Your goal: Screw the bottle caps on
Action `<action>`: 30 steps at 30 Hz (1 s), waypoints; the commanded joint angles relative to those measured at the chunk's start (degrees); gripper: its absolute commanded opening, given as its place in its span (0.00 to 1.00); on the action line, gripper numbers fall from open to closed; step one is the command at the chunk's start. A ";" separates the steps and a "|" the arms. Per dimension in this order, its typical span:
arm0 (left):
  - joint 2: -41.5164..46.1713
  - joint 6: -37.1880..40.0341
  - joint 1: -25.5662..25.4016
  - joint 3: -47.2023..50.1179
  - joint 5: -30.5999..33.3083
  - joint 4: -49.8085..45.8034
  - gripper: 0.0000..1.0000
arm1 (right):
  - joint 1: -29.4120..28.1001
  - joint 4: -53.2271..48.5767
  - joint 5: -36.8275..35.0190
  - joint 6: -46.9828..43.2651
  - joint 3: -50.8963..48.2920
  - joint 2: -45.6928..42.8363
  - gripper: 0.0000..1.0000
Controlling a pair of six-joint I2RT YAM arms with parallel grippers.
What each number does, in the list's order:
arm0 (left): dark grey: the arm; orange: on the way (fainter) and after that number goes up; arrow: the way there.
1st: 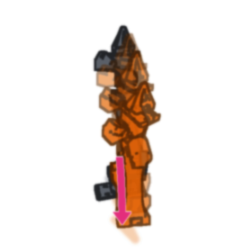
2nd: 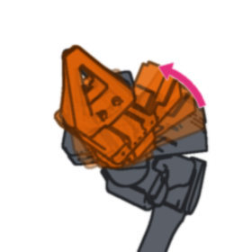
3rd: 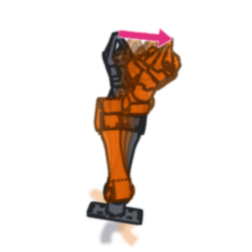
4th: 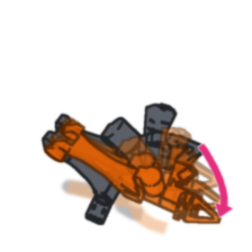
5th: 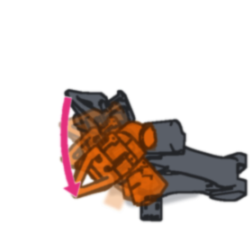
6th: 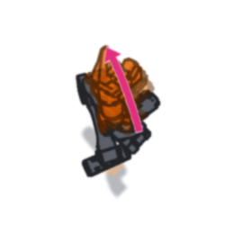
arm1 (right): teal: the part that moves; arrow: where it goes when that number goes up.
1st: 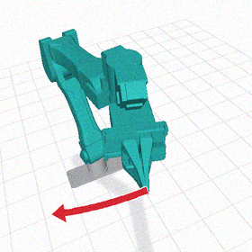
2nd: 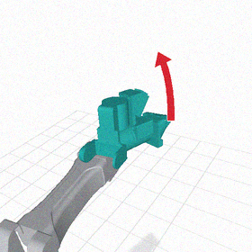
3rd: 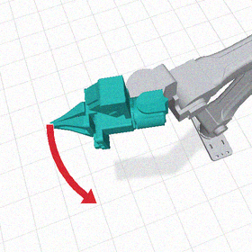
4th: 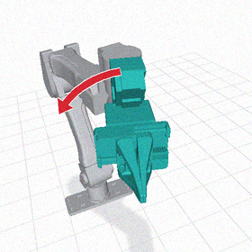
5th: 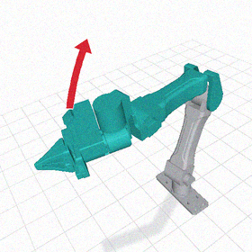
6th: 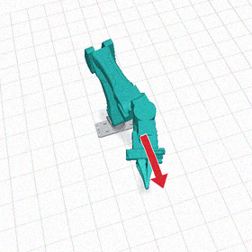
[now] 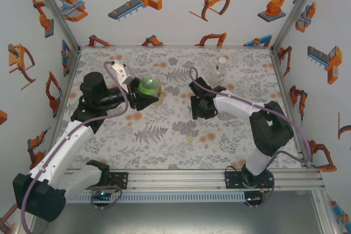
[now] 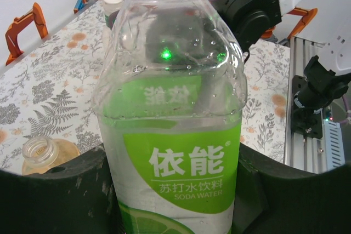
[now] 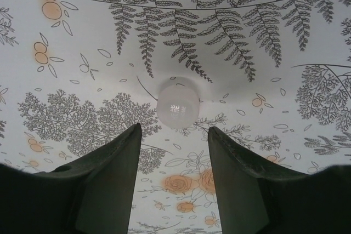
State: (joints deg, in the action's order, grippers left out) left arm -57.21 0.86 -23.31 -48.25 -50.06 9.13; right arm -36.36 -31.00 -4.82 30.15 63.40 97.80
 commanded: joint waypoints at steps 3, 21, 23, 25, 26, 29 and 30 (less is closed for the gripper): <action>-0.04 1.80 -0.92 -0.09 0.10 -0.53 0.03 | 0.28 1.47 1.51 0.35 0.04 2.05 0.50; -0.36 3.01 -2.17 -0.61 0.55 -2.26 0.02 | 1.73 2.75 1.13 -0.53 -0.39 5.29 0.43; -0.38 3.09 -2.23 -0.62 0.52 -2.33 0.02 | 1.74 2.88 1.04 -0.65 -0.37 5.60 0.41; -0.36 3.13 -2.27 -0.62 0.51 -2.36 0.00 | 1.77 2.93 0.95 -0.96 -0.22 5.92 0.40; -0.42 3.09 -2.41 -0.55 0.48 -2.36 0.00 | 1.81 3.03 0.80 -1.05 -0.28 6.02 0.40; -0.57 3.14 -2.70 -0.60 0.47 -2.37 0.00 | 1.82 3.08 0.52 -1.00 -0.24 6.48 0.40; -0.63 3.13 -2.81 -0.62 0.46 -2.36 0.00 | 1.82 3.07 0.56 -1.12 -0.26 6.61 0.40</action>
State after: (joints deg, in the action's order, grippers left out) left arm -57.65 2.59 -25.61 -48.25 -49.08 6.59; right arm -34.94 -27.99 -3.70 29.91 63.40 102.43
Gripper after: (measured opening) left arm 0.537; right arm 0.400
